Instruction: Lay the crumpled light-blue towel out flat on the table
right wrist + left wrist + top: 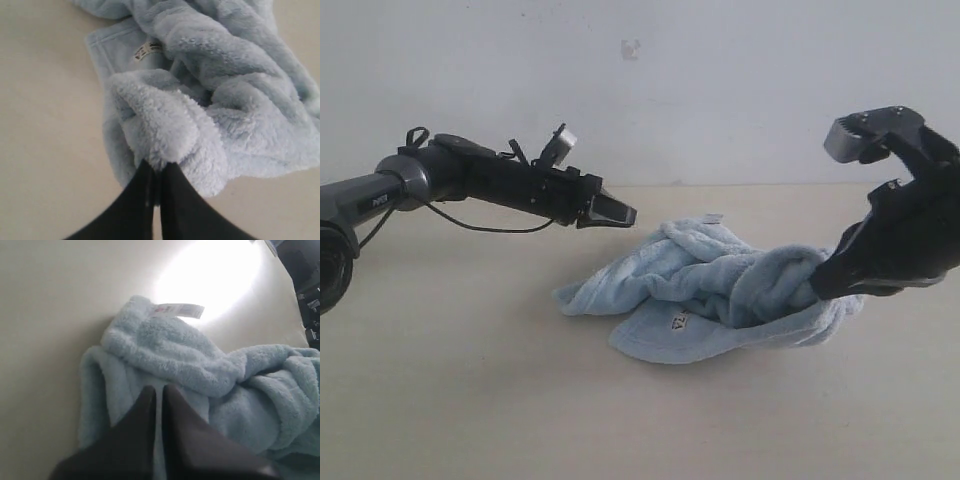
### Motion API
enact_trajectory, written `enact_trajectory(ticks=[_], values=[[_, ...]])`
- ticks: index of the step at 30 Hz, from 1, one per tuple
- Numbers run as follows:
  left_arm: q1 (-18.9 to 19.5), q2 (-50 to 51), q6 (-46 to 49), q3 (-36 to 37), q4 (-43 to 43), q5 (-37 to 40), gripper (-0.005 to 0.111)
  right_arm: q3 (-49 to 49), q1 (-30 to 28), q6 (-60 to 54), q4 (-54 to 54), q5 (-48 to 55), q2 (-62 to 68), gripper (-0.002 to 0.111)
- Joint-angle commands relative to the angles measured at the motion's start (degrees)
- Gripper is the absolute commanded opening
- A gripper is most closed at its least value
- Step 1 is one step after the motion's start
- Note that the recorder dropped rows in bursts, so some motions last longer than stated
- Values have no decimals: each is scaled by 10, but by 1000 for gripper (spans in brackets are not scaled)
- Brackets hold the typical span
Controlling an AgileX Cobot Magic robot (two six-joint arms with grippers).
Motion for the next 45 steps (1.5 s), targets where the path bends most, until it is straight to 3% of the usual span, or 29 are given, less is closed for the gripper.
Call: enact_trajectory(ticks=[1, 4, 11, 14, 19, 22, 32, 38, 41, 45], values=[[5, -27, -22, 32, 72, 16, 4, -1, 53, -16, 6, 8, -5, 0], [11, -42, -8, 68, 75, 16, 4, -1, 79, -16, -2, 4, -5, 0], [25, -55, -28, 72, 98, 16, 7, -1, 83, -16, -2, 3, -5, 0], [26, -69, -13, 72, 110, 16, 22, -1, 83, -16, -2, -1, -5, 0], [26, -91, -45, 72, 181, 16, 63, -1, 83, -16, -2, -7, -5, 0], [23, -92, -50, 85, 193, 16, 70, -1, 83, -16, -2, -7, -5, 0], [0, -92, -18, 134, 196, 16, 58, -1, 83, -16, -2, -6, -5, 0], [-13, -92, -20, 145, 205, 16, 29, -1, 83, -16, -2, -4, -5, 0], [-5, -102, -57, 145, 270, 16, 8, -1, 83, -16, 0, 1, -5, 0], [23, -128, -131, 157, 330, 16, 4, -1, 83, -16, 3, 12, -7, 0]])
